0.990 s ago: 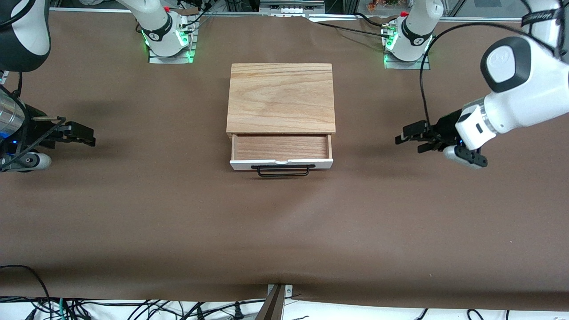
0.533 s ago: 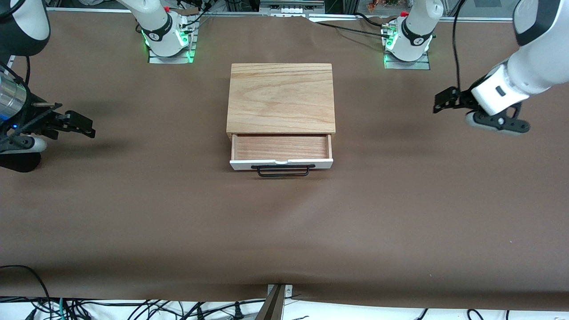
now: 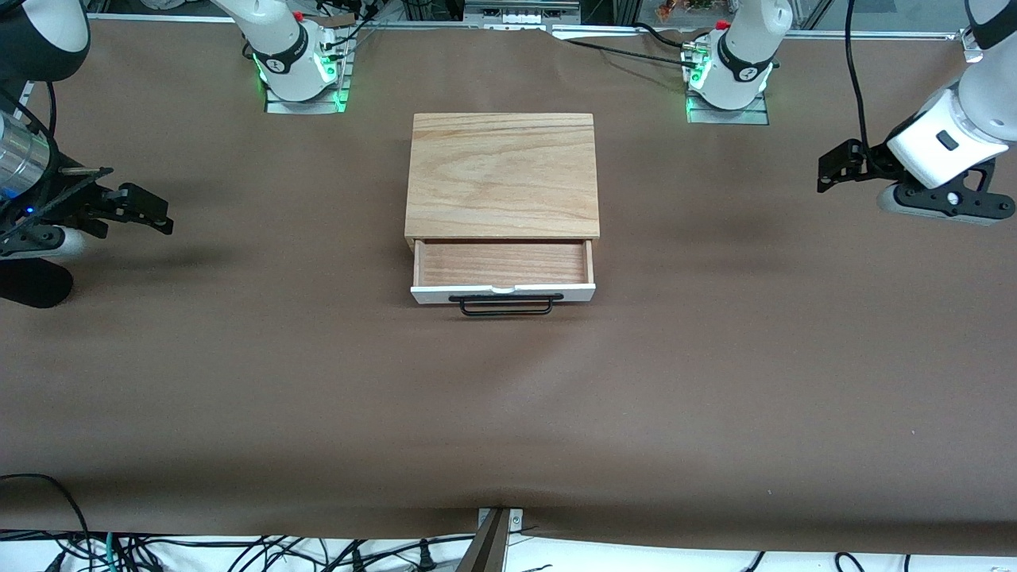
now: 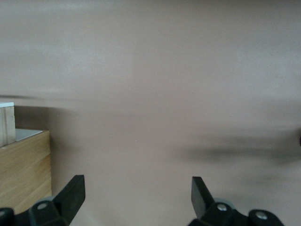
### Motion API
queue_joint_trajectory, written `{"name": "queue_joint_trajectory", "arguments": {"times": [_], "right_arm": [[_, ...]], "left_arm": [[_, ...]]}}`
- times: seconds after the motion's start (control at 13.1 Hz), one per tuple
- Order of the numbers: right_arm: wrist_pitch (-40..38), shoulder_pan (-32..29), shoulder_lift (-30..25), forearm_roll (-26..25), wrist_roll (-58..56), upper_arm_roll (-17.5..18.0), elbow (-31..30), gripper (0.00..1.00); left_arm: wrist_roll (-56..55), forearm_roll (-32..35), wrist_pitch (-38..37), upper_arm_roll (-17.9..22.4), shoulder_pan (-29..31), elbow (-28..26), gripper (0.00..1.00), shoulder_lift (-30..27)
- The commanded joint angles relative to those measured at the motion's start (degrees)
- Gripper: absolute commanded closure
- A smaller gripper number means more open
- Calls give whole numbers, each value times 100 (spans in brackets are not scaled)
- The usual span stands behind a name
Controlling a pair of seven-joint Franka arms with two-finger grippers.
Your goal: Pull top drawer with both arms simultaneously
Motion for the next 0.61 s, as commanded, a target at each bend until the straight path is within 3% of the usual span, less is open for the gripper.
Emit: {"name": "queue_joint_trajectory", "arguments": {"times": [0.0,0.53], "right_arm": [[30,-120,-155,-110,25,122,-170,0],[-6,-112,-137,-119,34,113,-152,0]], "left_arm": [[-533,143,-183,-9,6,412,0,122],[-641,108,-288,-9,14,412,0,122]]}}
